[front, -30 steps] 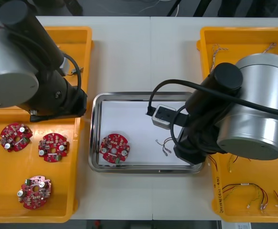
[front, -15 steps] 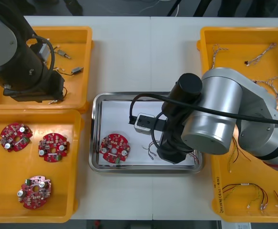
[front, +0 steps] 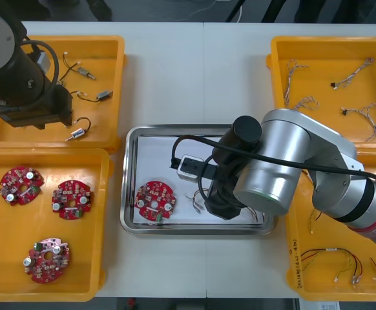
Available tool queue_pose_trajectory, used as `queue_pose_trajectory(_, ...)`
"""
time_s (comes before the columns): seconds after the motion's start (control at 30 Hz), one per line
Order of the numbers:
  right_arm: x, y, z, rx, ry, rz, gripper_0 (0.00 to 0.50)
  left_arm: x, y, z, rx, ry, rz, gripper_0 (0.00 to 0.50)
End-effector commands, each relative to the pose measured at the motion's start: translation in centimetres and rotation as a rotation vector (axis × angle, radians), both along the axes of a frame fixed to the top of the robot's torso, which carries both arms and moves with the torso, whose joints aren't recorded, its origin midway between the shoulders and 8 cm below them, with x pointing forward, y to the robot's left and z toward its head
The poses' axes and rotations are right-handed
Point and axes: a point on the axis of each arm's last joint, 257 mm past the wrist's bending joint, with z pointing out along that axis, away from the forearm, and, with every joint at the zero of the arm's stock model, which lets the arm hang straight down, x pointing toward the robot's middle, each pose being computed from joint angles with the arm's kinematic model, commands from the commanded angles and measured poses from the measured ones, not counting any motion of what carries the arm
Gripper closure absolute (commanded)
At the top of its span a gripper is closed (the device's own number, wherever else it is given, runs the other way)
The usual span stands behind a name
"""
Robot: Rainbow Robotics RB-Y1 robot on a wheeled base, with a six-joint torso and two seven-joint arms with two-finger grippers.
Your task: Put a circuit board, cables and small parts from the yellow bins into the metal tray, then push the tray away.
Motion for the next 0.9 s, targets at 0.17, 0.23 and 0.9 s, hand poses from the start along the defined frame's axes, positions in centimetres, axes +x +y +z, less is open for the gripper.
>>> queue_pose_trajectory(0.17, 0.3, 0.0, -2.2, -0.035, -0.015, 0.034, 0.5, 3.0, 1.8, 3.3, -0.006, -0.077, -0.051, 0.0)
queue_pose_trajectory(0.23, 0.3, 0.0, -2.5, -0.038, -0.016, 0.034, 0.5, 3.2, 1.9, 3.1, -0.028, -0.058, -0.045, 0.0)
queue_pose_trajectory(0.9, 0.7, -0.3, -2.7, -0.044, -0.037, 0.011, 0.0, 4.2, 2.0, 0.5, -0.002, 0.044, -0.077, 0.0)
